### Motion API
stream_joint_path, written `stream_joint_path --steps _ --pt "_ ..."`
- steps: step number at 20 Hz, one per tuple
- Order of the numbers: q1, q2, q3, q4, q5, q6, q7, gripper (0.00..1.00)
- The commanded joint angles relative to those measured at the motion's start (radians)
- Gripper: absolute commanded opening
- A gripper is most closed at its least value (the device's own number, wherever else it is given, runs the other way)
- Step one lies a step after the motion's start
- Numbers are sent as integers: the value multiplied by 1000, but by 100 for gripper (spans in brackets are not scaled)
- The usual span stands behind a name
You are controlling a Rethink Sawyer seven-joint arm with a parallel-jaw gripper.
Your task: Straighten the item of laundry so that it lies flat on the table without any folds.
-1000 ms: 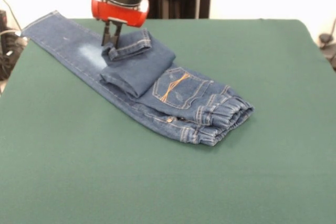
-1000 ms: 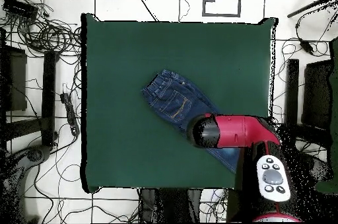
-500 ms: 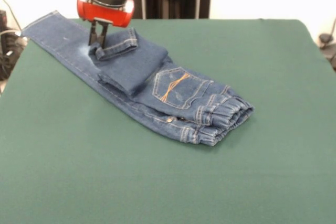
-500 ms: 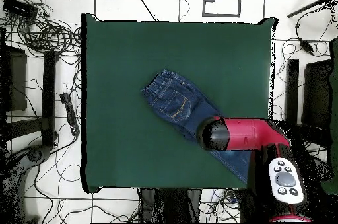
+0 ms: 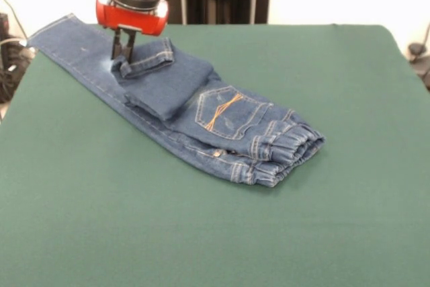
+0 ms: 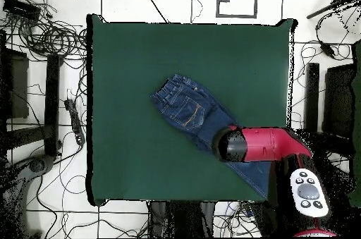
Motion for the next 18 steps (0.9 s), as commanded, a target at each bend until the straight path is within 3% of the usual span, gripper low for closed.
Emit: stream_joint_path --steps 1,18 --pt "-9 1 139 111 -47 36 -161 0" --pt "-75 -59 180 187 -85 49 -193 0"
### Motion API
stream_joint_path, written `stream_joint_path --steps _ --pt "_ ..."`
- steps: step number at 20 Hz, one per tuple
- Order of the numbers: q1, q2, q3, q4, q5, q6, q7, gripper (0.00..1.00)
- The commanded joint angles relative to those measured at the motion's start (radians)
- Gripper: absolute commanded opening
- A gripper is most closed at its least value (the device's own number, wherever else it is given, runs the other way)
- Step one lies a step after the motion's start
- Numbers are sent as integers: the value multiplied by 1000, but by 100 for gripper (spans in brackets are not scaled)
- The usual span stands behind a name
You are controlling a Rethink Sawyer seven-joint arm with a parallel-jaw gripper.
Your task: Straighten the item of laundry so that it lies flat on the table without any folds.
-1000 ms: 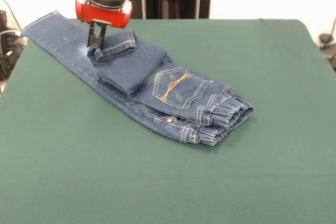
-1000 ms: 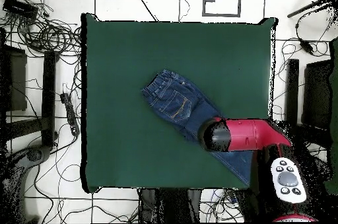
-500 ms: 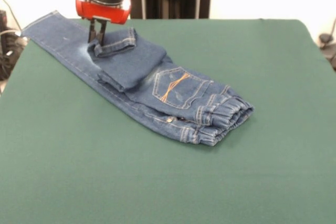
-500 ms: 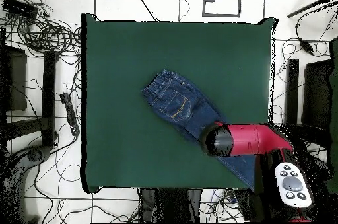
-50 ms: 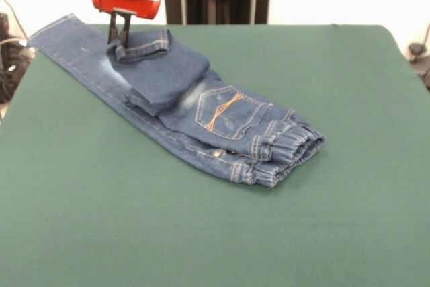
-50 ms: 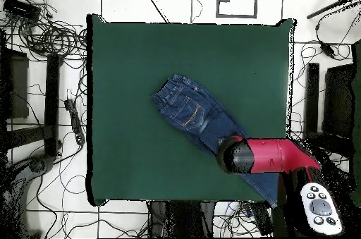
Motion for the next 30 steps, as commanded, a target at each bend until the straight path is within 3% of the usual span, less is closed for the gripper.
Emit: stream_joint_path --steps 1,15,30 --pt "-2 10 140 93 -49 52 -192 0" --pt "-19 31 178 73 -97 49 -196 0" --pt "-152 -28 246 146 -145 70 -298 0"
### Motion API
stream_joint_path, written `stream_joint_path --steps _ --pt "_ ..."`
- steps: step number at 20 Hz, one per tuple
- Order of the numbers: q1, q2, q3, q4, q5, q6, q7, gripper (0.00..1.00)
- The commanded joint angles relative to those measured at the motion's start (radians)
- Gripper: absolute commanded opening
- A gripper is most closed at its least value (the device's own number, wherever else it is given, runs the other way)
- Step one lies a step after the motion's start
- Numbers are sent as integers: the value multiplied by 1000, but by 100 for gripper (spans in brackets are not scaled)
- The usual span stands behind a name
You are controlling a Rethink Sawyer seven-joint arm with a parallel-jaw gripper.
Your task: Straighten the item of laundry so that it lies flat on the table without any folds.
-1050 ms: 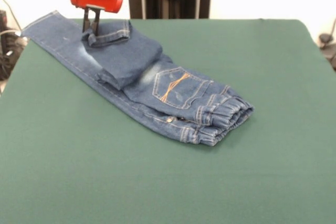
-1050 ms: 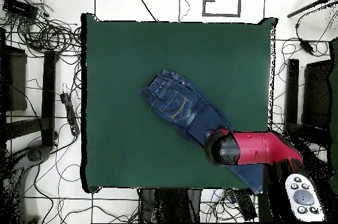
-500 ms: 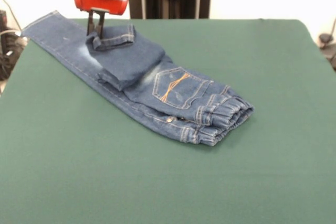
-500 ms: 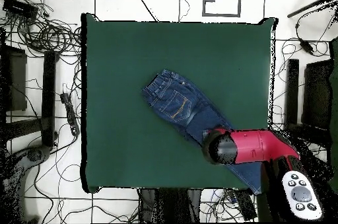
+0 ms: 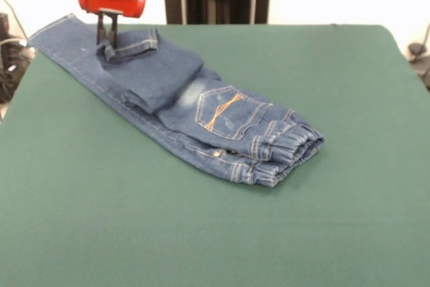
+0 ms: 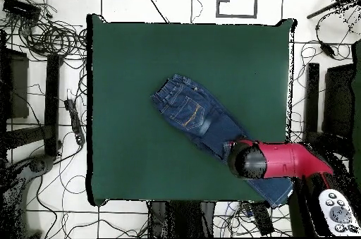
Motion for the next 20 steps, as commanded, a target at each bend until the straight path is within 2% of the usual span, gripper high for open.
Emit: stream_joint_path --steps 1,10,20 --pt "-33 -15 145 117 -65 73 -303 0" --pt "-83 -33 179 136 -99 102 -313 0" --pt "-91 9 202 83 -128 119 -313 0"
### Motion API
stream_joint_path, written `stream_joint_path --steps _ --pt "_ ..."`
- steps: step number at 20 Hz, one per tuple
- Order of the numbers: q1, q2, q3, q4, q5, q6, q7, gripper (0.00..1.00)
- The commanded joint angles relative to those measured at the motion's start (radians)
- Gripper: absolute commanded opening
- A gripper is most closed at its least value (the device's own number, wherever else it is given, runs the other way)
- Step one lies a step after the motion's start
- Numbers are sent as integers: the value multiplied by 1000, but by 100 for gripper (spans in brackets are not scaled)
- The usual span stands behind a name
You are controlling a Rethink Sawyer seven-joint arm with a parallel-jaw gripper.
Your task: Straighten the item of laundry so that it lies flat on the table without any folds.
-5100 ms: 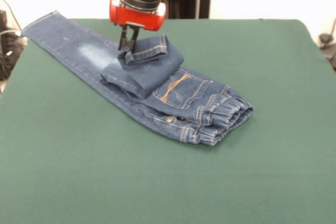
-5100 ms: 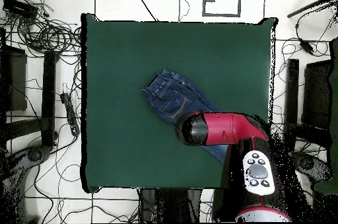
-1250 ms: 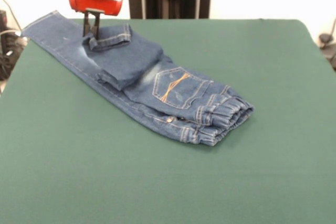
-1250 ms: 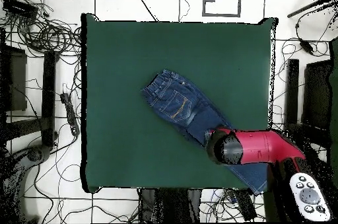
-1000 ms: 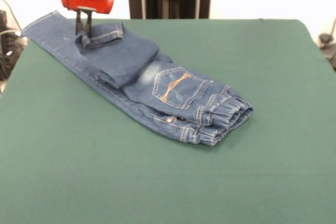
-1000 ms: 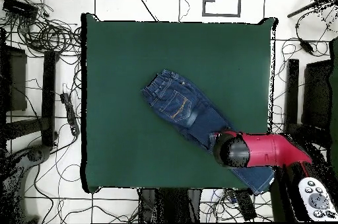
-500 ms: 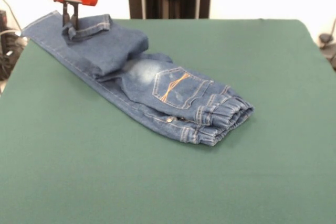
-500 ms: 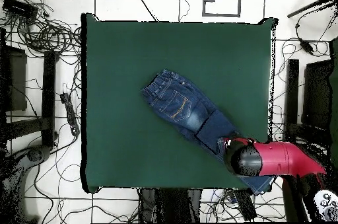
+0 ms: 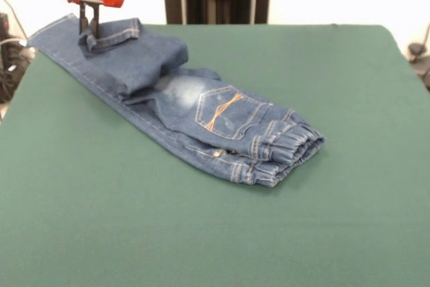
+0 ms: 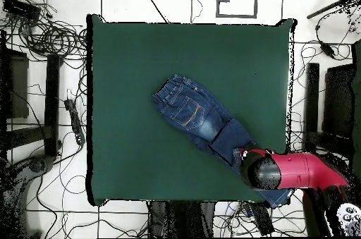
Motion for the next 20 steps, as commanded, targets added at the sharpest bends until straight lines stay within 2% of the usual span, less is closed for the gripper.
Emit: stream_joint_path --steps 1,11,20 --pt "7 46 144 33 -51 115 -319 0" --pt "-28 6 173 74 -56 142 -344 0" --pt "-56 3 186 77 -59 158 -353 0"
